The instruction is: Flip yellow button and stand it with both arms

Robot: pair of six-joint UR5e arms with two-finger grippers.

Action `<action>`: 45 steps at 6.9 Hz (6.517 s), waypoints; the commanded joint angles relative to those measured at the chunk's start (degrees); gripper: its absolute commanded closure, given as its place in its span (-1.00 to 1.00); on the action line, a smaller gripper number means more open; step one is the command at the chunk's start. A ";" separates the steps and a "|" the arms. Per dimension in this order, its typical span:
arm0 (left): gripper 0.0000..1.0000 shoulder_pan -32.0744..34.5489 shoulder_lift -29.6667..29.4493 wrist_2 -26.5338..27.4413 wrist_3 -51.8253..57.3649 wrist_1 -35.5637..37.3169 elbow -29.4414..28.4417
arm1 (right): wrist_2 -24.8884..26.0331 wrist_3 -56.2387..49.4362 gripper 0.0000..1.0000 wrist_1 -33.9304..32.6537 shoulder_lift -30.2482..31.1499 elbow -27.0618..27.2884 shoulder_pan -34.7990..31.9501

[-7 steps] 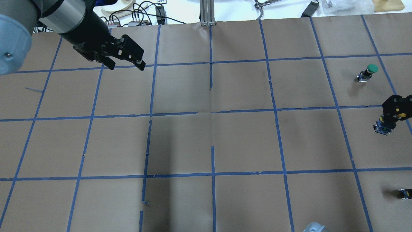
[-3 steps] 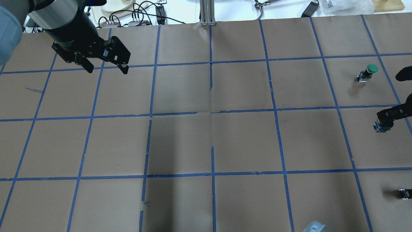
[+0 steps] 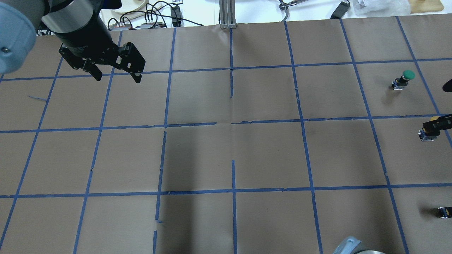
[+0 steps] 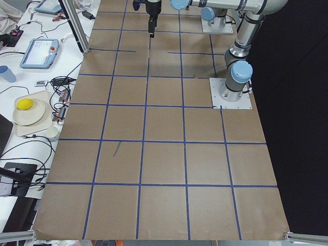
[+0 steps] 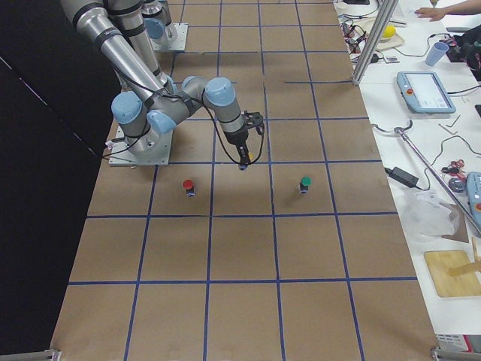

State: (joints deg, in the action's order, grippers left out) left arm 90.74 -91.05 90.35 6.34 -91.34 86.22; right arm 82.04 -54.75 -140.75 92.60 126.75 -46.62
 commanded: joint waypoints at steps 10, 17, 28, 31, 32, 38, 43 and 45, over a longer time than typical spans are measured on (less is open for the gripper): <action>-1.00 -1.18 2.98 3.52 -4.58 -7.63 -2.63 | -11.20 -6.51 0.76 -14.38 -10.68 5.08 9.18; -1.00 -1.53 3.33 -1.58 -4.76 -10.35 -3.68 | -10.32 -5.89 -0.86 -14.38 -12.00 5.00 9.18; -1.00 -1.35 2.72 -1.67 -4.85 -10.00 -2.72 | 1.53 28.40 -1.00 45.23 2.85 -26.16 -8.78; -1.00 -1.27 0.78 -1.24 -4.85 -7.19 -3.69 | 5.59 52.48 -1.00 55.29 3.82 -33.31 -28.03; -1.00 -1.27 0.78 -1.15 -4.85 -7.19 -3.69 | 5.68 56.73 -1.00 59.67 5.04 -34.11 -34.79; -1.00 -1.27 0.87 -0.88 -4.76 -7.19 -3.69 | 6.47 60.80 -1.00 59.72 5.75 -32.09 -39.69; -1.00 -1.35 0.96 -0.88 -4.41 -7.10 -3.78 | 7.44 62.22 -1.00 59.63 5.75 -32.01 -42.85; -1.00 -1.35 0.95 -0.79 -4.32 -7.10 -3.69 | 7.35 62.05 -1.00 59.54 5.75 -32.01 -42.76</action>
State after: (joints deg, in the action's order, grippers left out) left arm 89.39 -90.21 89.49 1.96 -98.44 82.53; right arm 89.39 7.44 -81.17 98.35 94.74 -89.41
